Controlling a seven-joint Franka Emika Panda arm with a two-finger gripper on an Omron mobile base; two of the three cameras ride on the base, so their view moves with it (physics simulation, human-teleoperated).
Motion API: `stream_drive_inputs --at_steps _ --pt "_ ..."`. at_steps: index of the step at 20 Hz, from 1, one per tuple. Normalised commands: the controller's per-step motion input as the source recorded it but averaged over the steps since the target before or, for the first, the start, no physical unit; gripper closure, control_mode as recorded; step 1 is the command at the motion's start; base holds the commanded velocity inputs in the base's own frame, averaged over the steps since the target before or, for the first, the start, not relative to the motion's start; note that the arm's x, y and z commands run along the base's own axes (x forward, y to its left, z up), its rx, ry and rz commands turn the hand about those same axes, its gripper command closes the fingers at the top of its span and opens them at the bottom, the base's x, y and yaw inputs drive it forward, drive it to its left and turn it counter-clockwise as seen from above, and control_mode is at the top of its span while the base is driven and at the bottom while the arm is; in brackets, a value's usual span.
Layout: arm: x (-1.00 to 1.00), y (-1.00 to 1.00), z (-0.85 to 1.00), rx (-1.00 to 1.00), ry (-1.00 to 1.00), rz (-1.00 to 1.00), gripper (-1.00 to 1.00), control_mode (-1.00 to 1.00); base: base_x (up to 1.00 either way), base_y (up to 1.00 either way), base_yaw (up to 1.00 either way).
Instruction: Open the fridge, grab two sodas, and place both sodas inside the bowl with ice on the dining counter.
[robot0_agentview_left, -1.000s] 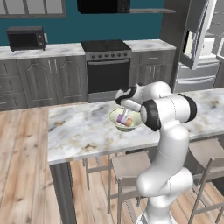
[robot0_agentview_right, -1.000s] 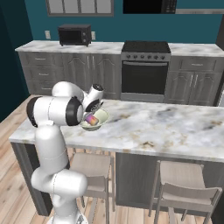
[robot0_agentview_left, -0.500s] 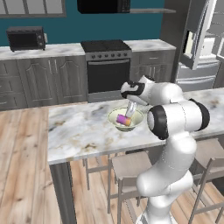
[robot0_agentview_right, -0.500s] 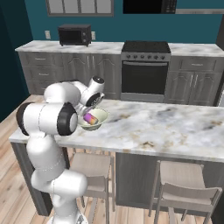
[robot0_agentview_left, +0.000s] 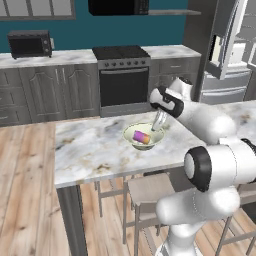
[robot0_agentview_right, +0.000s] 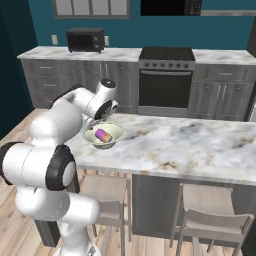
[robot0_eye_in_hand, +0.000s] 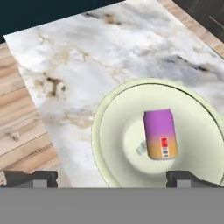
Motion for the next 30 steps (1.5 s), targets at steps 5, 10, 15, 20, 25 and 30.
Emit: stream_drive_inputs --at_steps 5,10,15,20,25,30 --pt "-1.0 -0.33 0.5 0.04 0.0 -0.23 -1.0 -1.0 0.0 0.0 0.0" --pt "-1.0 -0.27 0.39 0.07 0.0 -0.33 -1.0 -1.0 0.0 0.0 0.0" --pt "-1.0 -0.25 0.37 0.05 0.0 -0.31 -1.0 -1.0 0.0 0.0 0.0" --pt "-1.0 -0.18 0.19 0.03 -0.04 -0.27 -1.0 -1.0 0.0 0.0 0.0" --pt "-1.0 -0.06 0.08 0.02 -0.11 -0.25 -1.0 -1.0 0.0 0.0 0.0" --pt "-1.0 0.01 0.0 0.0 -0.07 -0.23 -1.0 -1.0 0.0 0.0 0.0"
